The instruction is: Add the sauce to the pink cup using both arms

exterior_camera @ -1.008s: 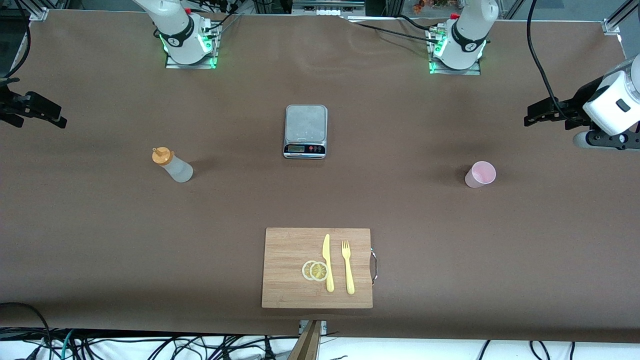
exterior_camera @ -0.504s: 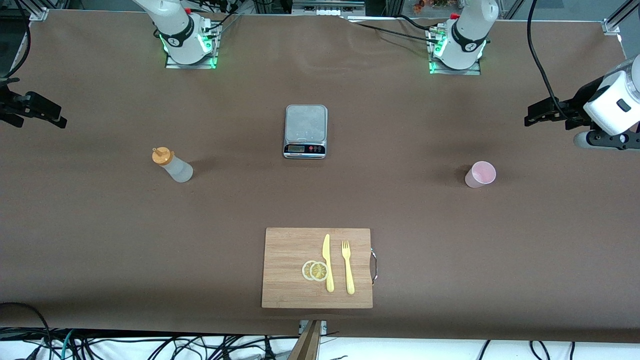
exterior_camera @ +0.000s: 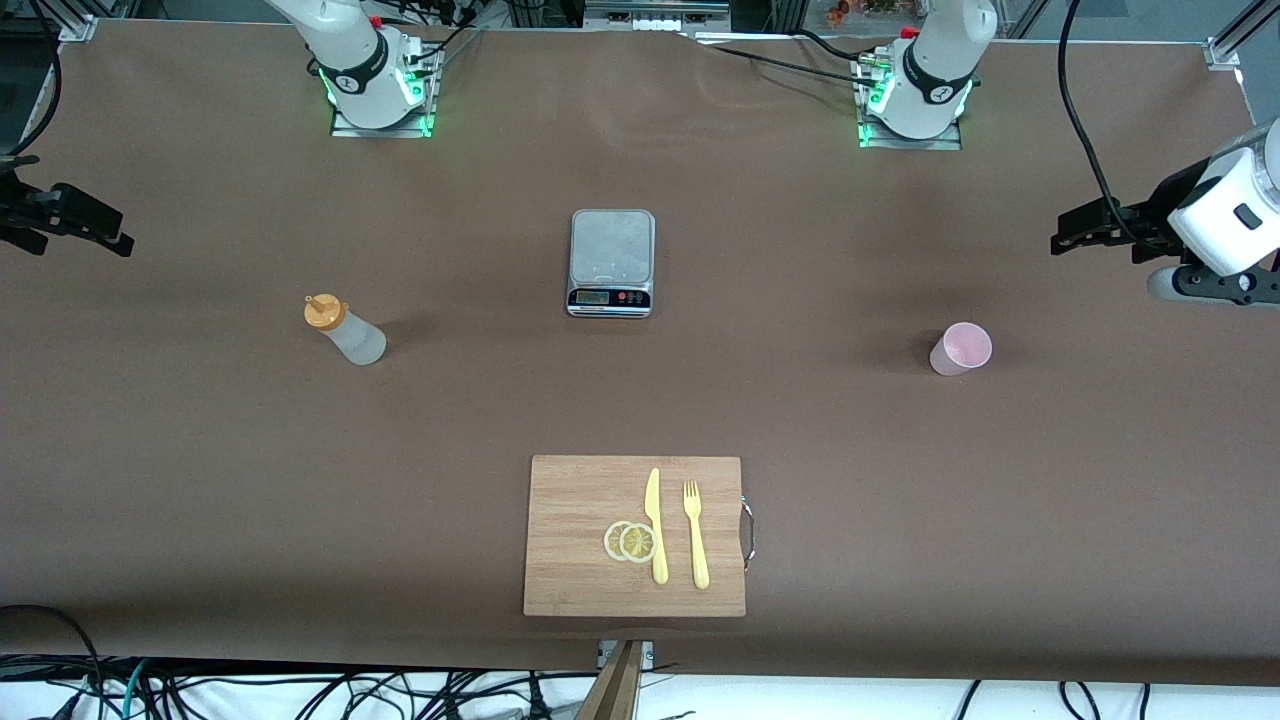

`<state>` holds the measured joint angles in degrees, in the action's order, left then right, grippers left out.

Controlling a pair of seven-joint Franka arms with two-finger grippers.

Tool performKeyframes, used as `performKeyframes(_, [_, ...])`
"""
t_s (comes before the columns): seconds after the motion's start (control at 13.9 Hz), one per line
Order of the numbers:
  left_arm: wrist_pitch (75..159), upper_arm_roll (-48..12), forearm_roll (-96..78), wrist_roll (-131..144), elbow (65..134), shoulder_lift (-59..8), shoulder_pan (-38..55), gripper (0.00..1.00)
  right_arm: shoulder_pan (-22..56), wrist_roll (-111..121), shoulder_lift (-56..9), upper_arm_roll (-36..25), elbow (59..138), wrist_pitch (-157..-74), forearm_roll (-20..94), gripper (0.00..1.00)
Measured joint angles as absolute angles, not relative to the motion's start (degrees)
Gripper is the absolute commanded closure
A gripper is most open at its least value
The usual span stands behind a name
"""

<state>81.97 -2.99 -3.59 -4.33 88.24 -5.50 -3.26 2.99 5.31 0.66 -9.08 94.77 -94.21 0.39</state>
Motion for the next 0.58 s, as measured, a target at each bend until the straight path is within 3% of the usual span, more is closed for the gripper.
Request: performKeyframes(0.58, [85.73, -2.43, -3.44, -9.27, 88.32, -13.60, -8.79, 0.00, 2.99, 5.32, 0.65, -9.10, 94.82, -94.21, 0.40, 0.00])
